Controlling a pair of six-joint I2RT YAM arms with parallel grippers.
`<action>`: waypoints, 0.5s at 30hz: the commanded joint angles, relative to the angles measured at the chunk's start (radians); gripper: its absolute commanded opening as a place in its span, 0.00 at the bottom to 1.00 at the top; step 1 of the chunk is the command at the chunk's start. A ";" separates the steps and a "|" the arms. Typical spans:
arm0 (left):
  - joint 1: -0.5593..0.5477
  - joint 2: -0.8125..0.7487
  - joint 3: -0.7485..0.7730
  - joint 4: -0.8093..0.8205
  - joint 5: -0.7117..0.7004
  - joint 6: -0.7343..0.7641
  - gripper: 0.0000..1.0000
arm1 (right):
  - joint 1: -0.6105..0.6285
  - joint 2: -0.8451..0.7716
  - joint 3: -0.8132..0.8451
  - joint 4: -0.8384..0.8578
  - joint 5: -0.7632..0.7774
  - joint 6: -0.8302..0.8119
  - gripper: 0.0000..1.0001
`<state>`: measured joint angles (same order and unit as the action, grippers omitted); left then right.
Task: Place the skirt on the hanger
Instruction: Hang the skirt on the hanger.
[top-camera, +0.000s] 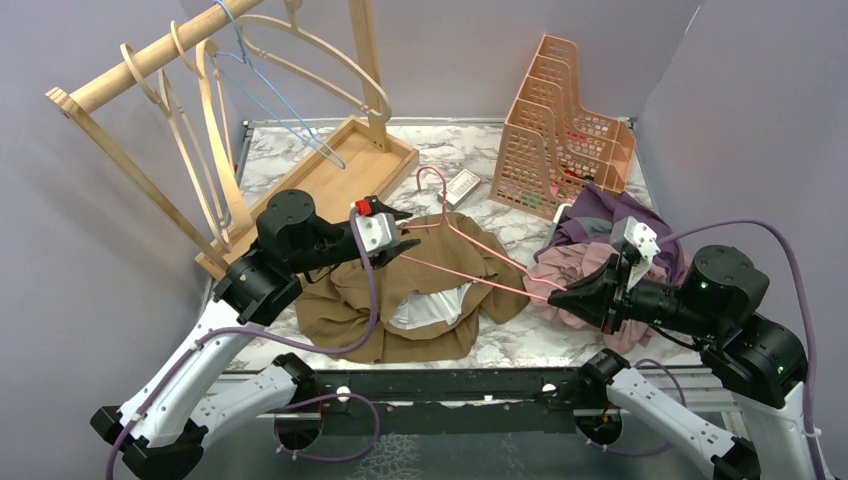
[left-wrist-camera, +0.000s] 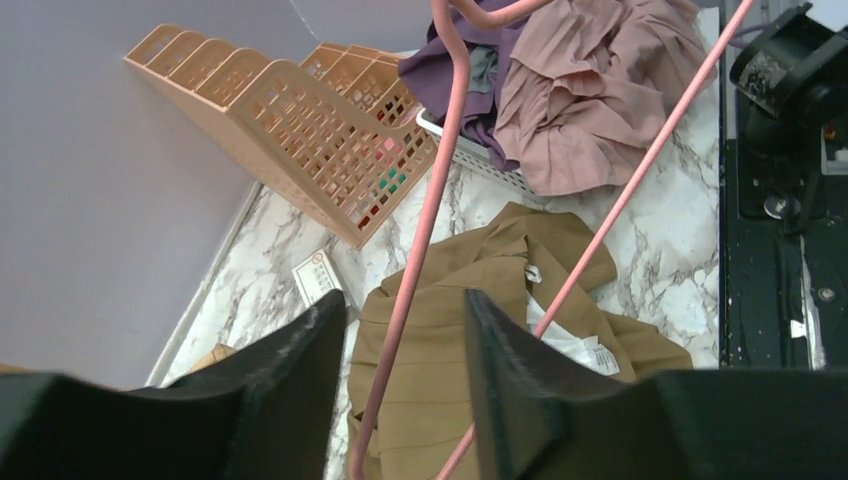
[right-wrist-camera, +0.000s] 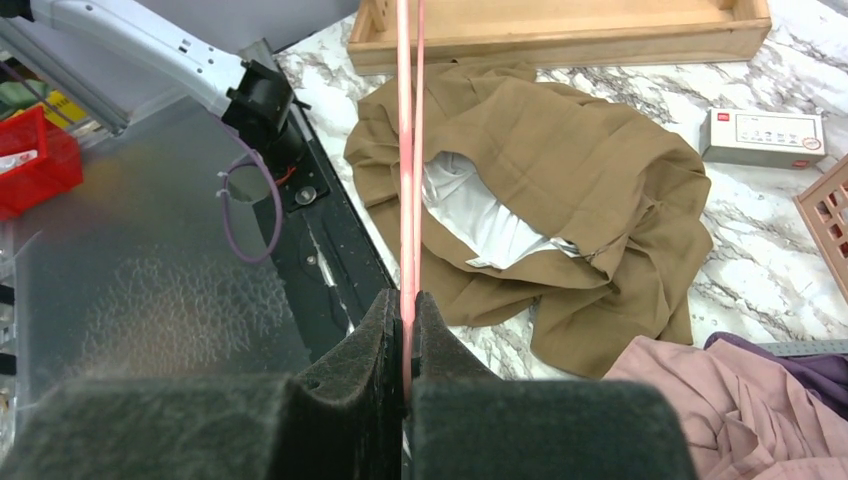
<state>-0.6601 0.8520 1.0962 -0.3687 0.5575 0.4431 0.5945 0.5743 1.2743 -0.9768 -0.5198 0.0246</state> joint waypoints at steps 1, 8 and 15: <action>0.004 0.009 -0.008 -0.023 0.056 0.074 0.41 | 0.001 0.011 0.017 0.009 -0.060 -0.028 0.01; 0.004 0.034 0.006 -0.068 0.051 0.171 0.00 | 0.001 0.029 0.001 0.021 -0.099 -0.065 0.01; 0.004 0.044 -0.008 -0.083 0.008 0.237 0.00 | 0.001 0.142 0.101 0.056 -0.024 -0.011 0.71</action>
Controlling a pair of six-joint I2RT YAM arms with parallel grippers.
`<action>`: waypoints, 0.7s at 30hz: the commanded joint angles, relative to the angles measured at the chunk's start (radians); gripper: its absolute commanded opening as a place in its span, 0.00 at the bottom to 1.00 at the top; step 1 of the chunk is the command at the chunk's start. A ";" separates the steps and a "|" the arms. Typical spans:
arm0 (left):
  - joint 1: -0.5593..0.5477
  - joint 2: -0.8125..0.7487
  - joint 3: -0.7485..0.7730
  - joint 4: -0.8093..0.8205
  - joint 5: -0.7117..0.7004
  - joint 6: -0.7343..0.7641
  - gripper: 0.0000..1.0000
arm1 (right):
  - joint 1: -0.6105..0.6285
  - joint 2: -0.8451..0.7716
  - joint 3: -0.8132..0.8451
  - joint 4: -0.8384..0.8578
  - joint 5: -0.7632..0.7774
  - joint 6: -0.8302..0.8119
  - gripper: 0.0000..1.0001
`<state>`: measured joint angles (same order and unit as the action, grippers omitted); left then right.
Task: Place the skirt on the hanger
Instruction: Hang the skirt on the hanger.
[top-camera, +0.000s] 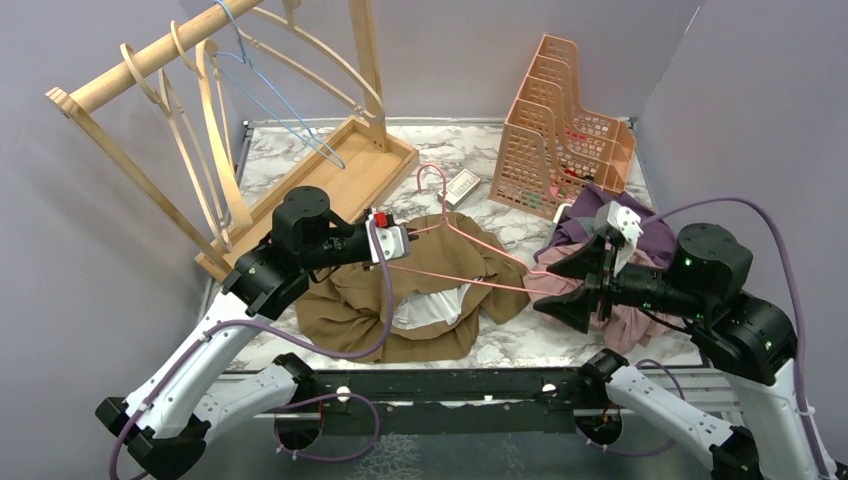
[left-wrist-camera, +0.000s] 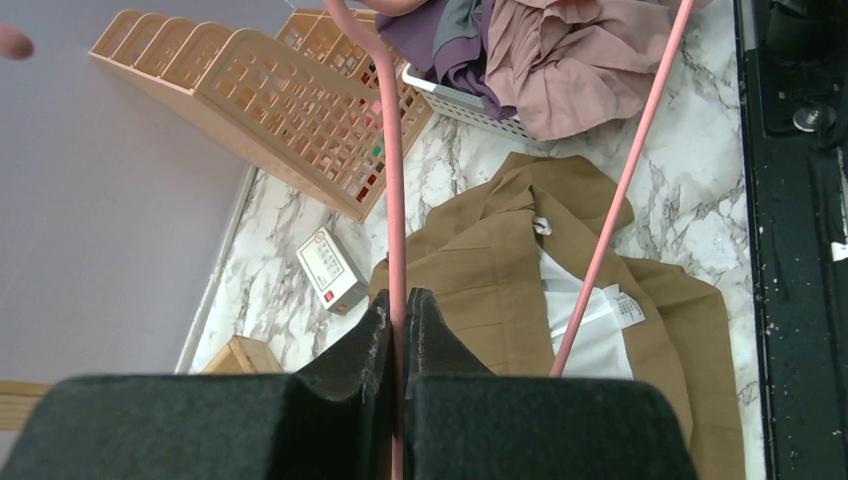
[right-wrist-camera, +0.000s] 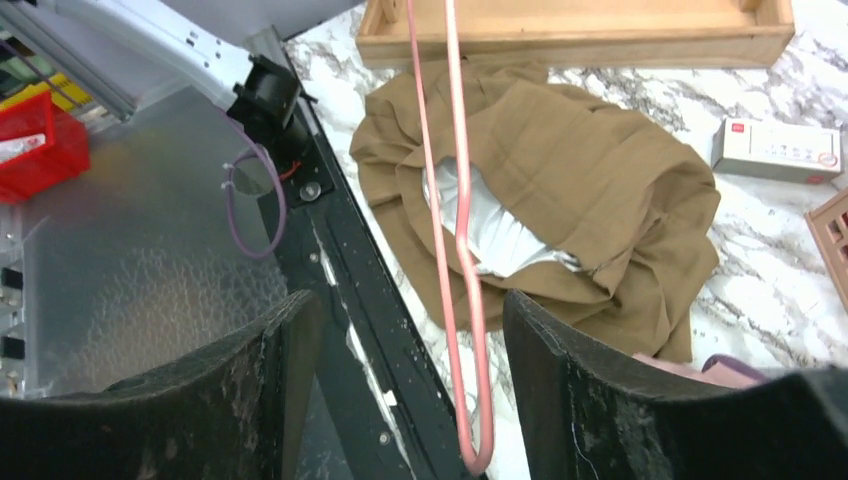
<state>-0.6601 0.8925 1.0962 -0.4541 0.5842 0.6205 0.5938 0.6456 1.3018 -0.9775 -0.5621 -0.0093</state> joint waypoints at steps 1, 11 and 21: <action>0.004 0.007 -0.011 -0.001 -0.027 0.068 0.00 | 0.001 0.098 0.090 0.064 0.043 0.038 0.72; 0.004 0.059 -0.020 -0.012 -0.047 0.104 0.00 | 0.002 0.369 0.119 0.353 0.047 0.189 0.72; 0.003 0.108 -0.026 -0.009 -0.044 0.100 0.00 | 0.012 0.508 0.013 0.679 -0.138 0.331 0.68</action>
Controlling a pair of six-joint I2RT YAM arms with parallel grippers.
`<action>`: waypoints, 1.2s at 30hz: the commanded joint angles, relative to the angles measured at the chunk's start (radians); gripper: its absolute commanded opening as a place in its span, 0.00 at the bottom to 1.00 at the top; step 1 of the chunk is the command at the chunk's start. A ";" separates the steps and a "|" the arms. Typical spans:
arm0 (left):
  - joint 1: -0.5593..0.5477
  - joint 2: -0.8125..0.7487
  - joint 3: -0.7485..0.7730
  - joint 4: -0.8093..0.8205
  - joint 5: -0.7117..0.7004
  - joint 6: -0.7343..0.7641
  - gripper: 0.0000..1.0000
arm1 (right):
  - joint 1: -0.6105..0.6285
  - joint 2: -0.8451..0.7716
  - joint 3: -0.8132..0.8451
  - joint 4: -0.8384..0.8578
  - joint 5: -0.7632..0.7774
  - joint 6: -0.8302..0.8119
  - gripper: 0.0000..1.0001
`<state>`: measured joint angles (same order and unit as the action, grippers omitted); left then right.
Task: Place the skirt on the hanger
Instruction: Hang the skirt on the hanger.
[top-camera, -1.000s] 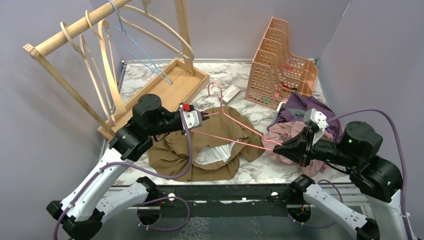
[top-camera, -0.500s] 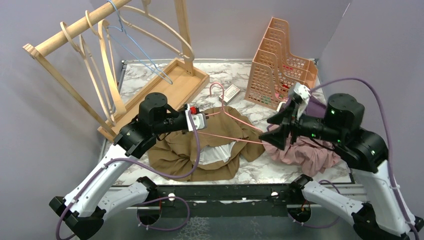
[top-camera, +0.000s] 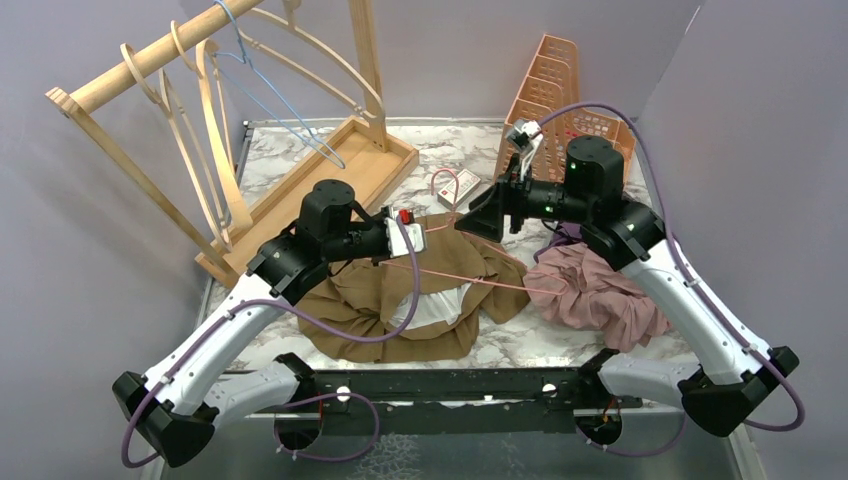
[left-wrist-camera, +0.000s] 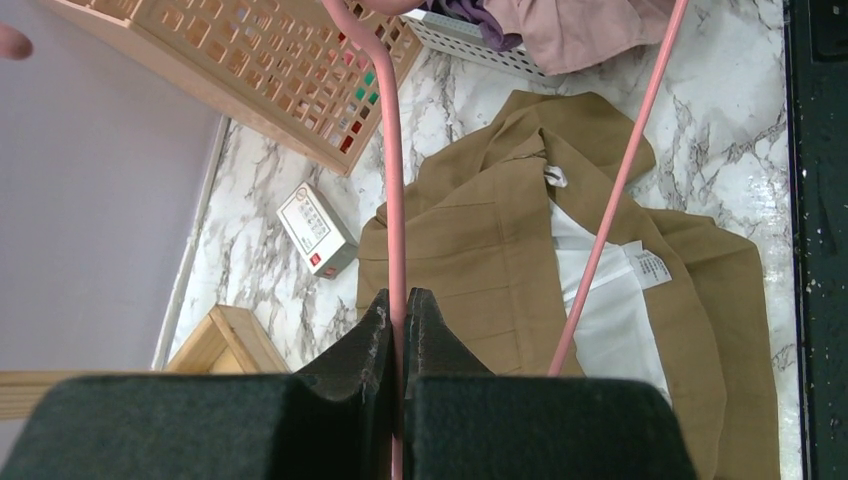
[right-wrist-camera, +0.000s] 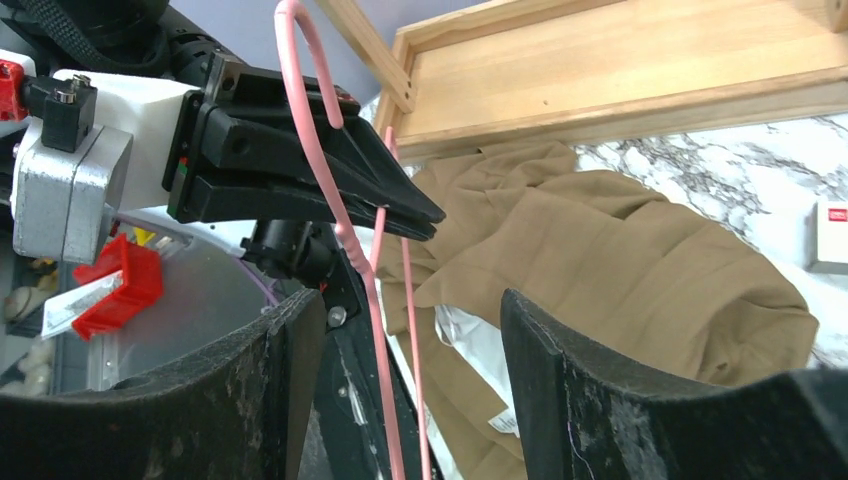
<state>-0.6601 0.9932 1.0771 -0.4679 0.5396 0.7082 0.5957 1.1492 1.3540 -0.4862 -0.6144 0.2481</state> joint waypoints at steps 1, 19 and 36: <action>0.003 0.011 -0.008 0.006 0.003 0.009 0.00 | 0.013 0.011 -0.050 0.209 -0.097 0.078 0.68; 0.002 -0.012 -0.049 0.086 0.006 -0.114 0.08 | 0.047 0.094 -0.104 0.271 -0.164 0.012 0.02; 0.002 -0.264 -0.195 0.018 -0.283 -1.052 0.61 | 0.046 -0.180 -0.236 -0.116 -0.250 -0.642 0.01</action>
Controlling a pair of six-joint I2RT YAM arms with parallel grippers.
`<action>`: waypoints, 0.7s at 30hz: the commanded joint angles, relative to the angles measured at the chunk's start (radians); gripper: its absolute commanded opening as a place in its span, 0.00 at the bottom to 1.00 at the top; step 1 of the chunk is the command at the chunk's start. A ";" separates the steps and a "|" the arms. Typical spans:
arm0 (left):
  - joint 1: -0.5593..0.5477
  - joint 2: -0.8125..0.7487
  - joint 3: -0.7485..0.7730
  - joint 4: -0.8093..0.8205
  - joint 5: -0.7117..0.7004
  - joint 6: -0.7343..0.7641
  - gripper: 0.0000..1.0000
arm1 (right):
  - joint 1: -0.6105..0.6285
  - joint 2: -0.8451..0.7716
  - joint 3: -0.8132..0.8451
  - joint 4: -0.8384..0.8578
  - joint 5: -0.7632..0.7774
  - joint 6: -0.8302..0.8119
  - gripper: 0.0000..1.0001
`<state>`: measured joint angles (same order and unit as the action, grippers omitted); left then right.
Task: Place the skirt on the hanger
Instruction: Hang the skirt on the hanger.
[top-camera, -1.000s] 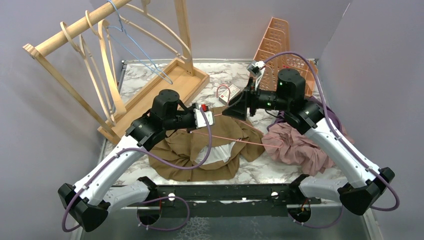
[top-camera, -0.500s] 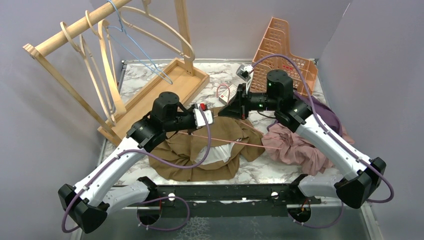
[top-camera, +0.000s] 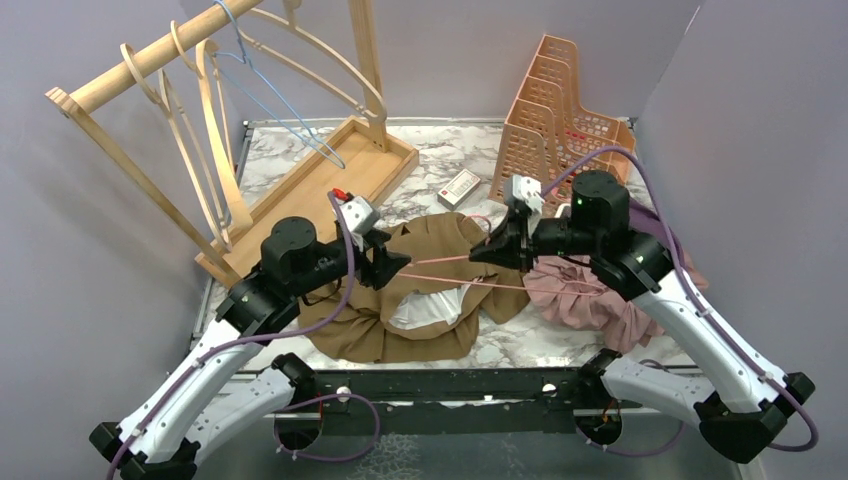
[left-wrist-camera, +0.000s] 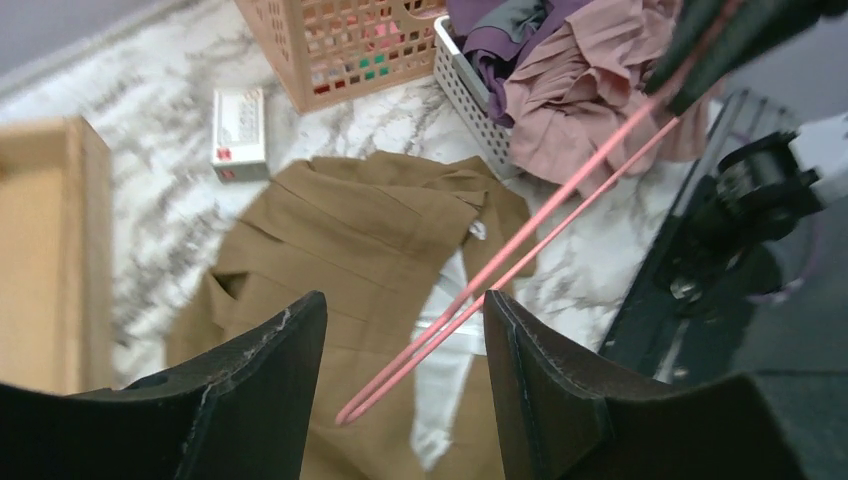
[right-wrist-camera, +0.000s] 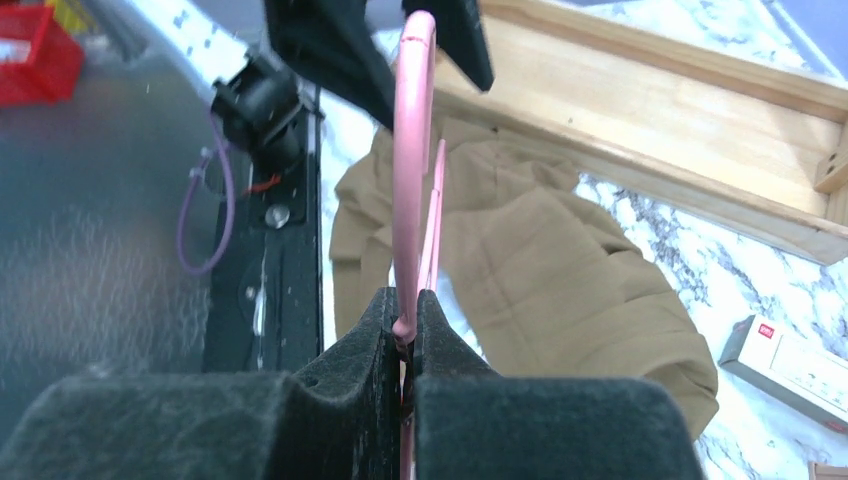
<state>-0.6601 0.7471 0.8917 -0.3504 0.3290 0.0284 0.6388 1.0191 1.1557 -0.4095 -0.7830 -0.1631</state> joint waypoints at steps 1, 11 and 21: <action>0.002 -0.018 -0.019 -0.127 -0.083 -0.429 0.61 | 0.004 -0.062 -0.047 -0.226 -0.088 -0.262 0.01; 0.002 0.030 -0.117 -0.369 -0.246 -0.656 0.63 | 0.004 -0.029 -0.080 -0.315 -0.104 -0.356 0.01; 0.003 0.175 -0.186 -0.359 -0.211 -0.666 0.64 | 0.003 0.029 -0.125 -0.122 -0.031 -0.311 0.01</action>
<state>-0.6601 0.9051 0.7120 -0.7071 0.1368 -0.6250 0.6388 1.0412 1.0466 -0.6624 -0.8482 -0.4908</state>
